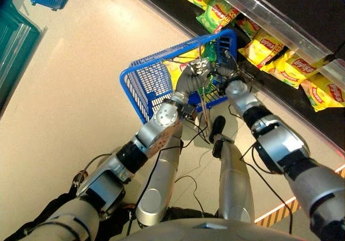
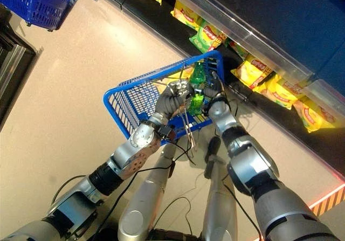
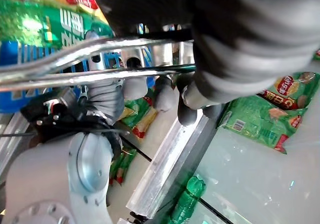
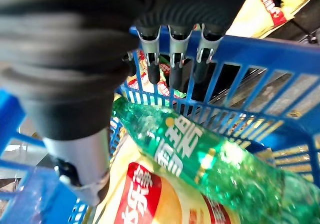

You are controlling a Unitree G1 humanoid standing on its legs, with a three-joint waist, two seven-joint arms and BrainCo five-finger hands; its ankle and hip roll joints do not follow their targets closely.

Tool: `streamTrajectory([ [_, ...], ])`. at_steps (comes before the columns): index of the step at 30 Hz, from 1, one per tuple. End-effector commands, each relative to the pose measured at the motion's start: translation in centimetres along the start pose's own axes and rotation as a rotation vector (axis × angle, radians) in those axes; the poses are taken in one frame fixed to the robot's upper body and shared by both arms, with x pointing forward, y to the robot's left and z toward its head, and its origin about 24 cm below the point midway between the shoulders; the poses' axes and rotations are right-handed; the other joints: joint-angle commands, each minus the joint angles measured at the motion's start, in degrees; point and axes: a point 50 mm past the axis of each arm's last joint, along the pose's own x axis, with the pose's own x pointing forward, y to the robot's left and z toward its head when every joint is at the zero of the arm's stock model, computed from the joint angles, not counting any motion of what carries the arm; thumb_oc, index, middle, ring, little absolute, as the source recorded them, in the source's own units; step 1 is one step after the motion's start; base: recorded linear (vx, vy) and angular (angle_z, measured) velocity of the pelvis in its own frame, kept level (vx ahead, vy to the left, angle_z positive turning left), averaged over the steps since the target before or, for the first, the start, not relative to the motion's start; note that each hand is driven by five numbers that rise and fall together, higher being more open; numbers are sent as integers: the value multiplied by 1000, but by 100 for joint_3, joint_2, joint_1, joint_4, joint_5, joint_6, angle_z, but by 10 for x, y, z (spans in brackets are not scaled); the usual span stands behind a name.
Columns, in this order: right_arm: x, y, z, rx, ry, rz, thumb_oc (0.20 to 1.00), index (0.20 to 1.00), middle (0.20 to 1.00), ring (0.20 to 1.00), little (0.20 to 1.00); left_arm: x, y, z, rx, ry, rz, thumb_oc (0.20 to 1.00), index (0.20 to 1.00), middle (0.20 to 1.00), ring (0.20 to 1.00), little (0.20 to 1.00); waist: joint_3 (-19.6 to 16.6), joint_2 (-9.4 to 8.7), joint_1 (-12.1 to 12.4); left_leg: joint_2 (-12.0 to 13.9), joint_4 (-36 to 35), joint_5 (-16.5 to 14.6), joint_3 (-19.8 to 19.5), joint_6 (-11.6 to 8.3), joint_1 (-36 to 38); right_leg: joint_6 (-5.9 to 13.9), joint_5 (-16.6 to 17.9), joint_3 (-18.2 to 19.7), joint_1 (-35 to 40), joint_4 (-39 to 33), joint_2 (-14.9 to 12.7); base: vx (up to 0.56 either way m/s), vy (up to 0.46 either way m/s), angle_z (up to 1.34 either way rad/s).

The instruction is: Pick up the snacks into the basket

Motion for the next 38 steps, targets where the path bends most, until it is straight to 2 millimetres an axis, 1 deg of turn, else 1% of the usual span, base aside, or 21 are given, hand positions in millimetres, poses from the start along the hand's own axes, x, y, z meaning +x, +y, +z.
streamTrajectory([
  [1,-42,-3,-58,58,40,-25,1000,1000,1000,1000,1000,-11,39,34,79,-228,131,200,200,200,200,200,-264,-153,-281,-48,233,-849,333,49,772,591,632,377,1139,-1603,-57,77,12,-15],
  [3,-42,-3,-58,57,41,-25,1000,1000,1000,1000,1000,-11,39,34,79,-227,131,200,200,200,200,200,-283,-155,-285,-51,215,-827,329,50,760,593,651,373,1130,-1622,-60,95,12,-25],
  [4,-75,-15,-112,-14,176,-19,1000,1000,1000,1000,1000,-44,88,1,277,-80,311,200,200,200,200,200,-570,-258,-390,41,83,-857,394,47,1065,633,646,314,1510,-1836,-30,197,18,-27],
  [5,-94,-20,-137,-63,247,10,1000,1000,1000,1000,1000,-63,108,-16,361,17,372,200,200,200,200,200,-720,-309,-442,86,2,-864,432,48,1213,650,651,313,1657,-1930,-11,277,26,-32],
  [6,-117,-23,-163,-117,329,55,1000,1000,1000,1000,1000,-87,126,-37,436,143,423,200,200,200,200,200,-898,-362,-506,135,-93,-869,475,43,1377,667,660,309,1810,-2037,12,222,6,-16],
  [7,-141,-26,-188,-147,431,89,1000,1000,1000,1000,1000,-109,139,-56,470,257,462,200,200,200,200,200,-1046,-400,-550,178,-174,-888,506,41,1555,677,667,329,1973,-2145,28,218,-9,-30],
  [9,-179,-32,-222,-175,597,126,1000,1000,1000,1000,1000,-154,157,-95,461,502,559,200,200,200,200,200,-1343,-471,-636,229,-332,-886,575,51,1829,700,705,370,2214,-2328,61,166,-33,-26],
  [10,-197,-36,-236,-214,670,152,1000,1000,1000,1000,1000,-177,162,-113,450,626,596,200,200,200,200,200,-1516,-486,-685,246,-409,-875,620,51,1935,713,737,381,2304,-2426,78,147,-27,-21],
  [12,-224,-42,-253,-260,768,185,1000,1000,1000,1000,1000,-210,161,-131,433,760,619,200,200,200,200,200,-1787,-504,-733,282,-558,-896,677,66,2161,711,772,434,2498,-2599,116,128,-25,-25],
  [14,-247,-48,-268,-236,894,146,1000,1000,1000,1000,1000,-243,153,-155,394,931,639,200,200,200,200,200,-2068,-522,-799,349,-691,-912,771,76,2376,723,822,504,2682,-2797,159,111,-24,-36],
  [15,-258,-50,-274,-205,953,116,1000,1000,1000,1000,1000,-259,149,-166,354,1013,666,200,200,200,200,200,-2202,-532,-826,385,-757,-921,828,80,2476,721,838,557,2761,-2872,183,107,-19,-26],
  [16,-264,-50,-276,-194,979,108,1000,1000,1000,1000,1000,-264,144,-170,331,1031,667,200,200,200,200,200,-2292,-527,-830,405,-793,-929,857,87,2554,715,842,579,2837,-2915,193,107,-27,-18],
  [17,-271,-51,-279,-171,1022,78,1000,1000,1000,1000,1000,-276,140,-176,298,1093,698,200,200,200,200,200,-2391,-520,-848,425,-830,-943,902,96,2640,710,843,601,2902,-2943,205,103,-31,-23],
  [18,-277,-48,-282,-151,1055,73,1000,1000,1000,1000,1000,-293,135,-183,261,1172,733,200,200,200,200,200,-2487,-531,-868,441,-853,-953,940,98,2712,695,843,620,2962,-2948,218,66,-24,-23],
  [19,-277,-48,-282,-151,1054,73,1000,1000,1000,1000,1000,-293,135,-183,261,1172,733,200,200,200,200,200,-2481,-530,-866,442,-856,-954,942,98,2721,695,842,622,2969,-2949,219,106,-43,-17],
  [20,-284,-41,-284,-131,1085,94,1000,1000,1000,1000,1000,-308,129,-189,246,1259,736,200,200,200,200,200,-2635,-544,-886,478,-931,-971,995,101,2873,676,837,640,3102,-2985,234,112,-36,-5],
  [21,-288,-37,-285,-134,1097,119,1000,1000,1000,1000,1000,-314,125,-191,248,1289,719,200,200,200,200,200,-2717,-548,-893,488,-946,-994,1004,106,2944,666,831,649,3160,-2999,245,139,-46,-8],
  [23,-286,-33,-284,-134,1090,143,1000,1000,1000,1000,1000,-315,122,-193,261,1306,686,200,200,200,200,200,-2823,-544,-903,503,-964,-1022,1033,112,3034,647,811,670,3253,-3020,256,78,-23,-16],
  [26,-287,-28,-284,-125,1102,153,1000,1000,1000,1000,1000,-315,122,-193,244,1300,691,200,200,200,200,200,-2938,-539,-899,529,-1006,-1033,1060,109,3153,629,798,677,3379,-3081,281,46,-18,-5],
  [33,-284,-24,-283,-112,1113,130,1000,1000,1000,1000,1000,-309,121,-194,236,1278,702,200,200,200,200,200,-3057,-475,-904,547,-1037,-1038,1138,104,3244,619,784,637,3477,-3123,298,17,2,-4],
  [38,-285,-25,-284,-154,1129,154,1000,1000,1000,1000,1000,-308,106,-201,208,1293,659,200,200,200,200,200,-3133,-441,-916,585,-1095,-1034,1152,77,3326,609,748,585,3580,-3156,298,0,0,0],
])
